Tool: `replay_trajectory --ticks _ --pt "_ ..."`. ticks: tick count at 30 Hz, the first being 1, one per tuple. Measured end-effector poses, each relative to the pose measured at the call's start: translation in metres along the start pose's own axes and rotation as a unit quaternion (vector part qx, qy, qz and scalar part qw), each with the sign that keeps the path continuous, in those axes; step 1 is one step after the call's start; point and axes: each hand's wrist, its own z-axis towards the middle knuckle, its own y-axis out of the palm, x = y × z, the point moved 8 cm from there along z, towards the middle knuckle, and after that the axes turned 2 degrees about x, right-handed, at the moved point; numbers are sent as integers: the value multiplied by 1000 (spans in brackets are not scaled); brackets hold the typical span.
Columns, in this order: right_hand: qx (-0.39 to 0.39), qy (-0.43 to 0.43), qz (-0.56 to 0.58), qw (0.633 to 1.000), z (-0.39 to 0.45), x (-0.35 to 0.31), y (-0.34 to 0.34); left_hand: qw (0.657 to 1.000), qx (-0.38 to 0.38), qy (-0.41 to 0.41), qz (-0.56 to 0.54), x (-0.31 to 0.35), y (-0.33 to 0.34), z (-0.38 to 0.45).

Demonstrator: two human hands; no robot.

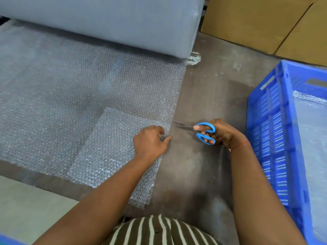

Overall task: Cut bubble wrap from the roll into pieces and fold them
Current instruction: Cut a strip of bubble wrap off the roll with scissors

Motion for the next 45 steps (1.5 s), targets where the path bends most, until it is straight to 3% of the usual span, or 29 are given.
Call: replay_trajectory --ticks 8,29,45 --pt "-13 -7 28 1000 11 5 4 999 29 12 -30 -3 6 -5" --pt "-39 -7 -68 997 17 -19 24 995 63 0 -72 -1 6 1" --pt "-41 8 -61 997 17 -15 23 986 120 38 -107 1 16 0"
